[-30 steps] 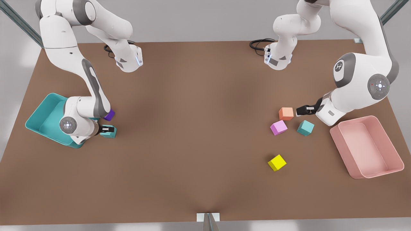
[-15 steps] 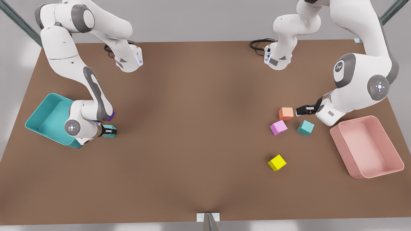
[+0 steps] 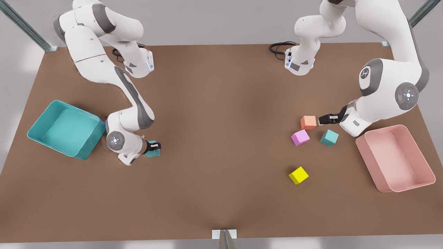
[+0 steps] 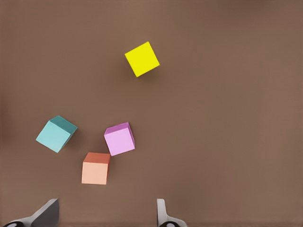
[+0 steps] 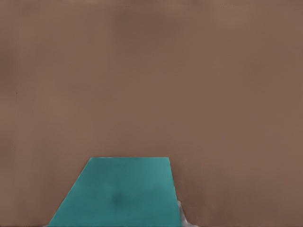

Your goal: Stack the two blue cubes on top of each other

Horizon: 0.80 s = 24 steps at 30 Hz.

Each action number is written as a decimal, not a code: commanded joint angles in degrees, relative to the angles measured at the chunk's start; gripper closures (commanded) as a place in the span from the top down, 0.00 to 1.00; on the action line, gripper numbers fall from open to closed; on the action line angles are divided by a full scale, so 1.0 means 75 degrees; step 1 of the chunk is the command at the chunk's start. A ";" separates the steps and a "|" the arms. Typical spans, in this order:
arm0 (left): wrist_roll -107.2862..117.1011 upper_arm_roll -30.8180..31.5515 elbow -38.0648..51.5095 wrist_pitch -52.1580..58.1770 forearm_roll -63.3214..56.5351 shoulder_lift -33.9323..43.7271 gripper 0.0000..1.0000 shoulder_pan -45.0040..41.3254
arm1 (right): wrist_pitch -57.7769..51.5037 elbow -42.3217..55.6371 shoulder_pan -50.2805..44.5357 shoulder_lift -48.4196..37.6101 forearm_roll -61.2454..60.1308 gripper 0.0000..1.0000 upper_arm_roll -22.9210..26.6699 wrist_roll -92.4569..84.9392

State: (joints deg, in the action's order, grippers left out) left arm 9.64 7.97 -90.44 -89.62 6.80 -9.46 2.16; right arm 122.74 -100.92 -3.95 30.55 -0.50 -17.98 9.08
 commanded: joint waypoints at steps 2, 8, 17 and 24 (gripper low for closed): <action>0.0027 0.0004 0.0000 0.0078 -0.0004 -0.0004 1.00 0.0017 | -0.0474 0.1560 -0.1850 0.0976 -0.0285 0.56 -0.0063 0.6215; -0.1953 0.0004 0.0024 -0.0074 -0.0039 -0.0601 1.00 0.1154 | 0.0522 0.2933 -0.3469 0.2501 0.0477 0.56 0.0066 0.8762; -0.8199 -0.0945 -0.2952 -0.4069 -0.1293 -0.0895 1.00 0.0732 | 0.0218 0.3250 -0.3317 0.2303 0.0465 1.00 0.0241 0.8668; -0.8188 -0.0945 -0.3644 -0.4574 -0.1281 -0.0977 1.00 0.0744 | -0.3778 0.3168 0.0666 0.0779 0.0978 1.00 -0.0767 0.3573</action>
State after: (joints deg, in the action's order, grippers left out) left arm -23.78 0.88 -116.91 -117.63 -2.25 -16.86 7.73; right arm 108.55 -77.02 -1.74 36.65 4.21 -23.57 48.80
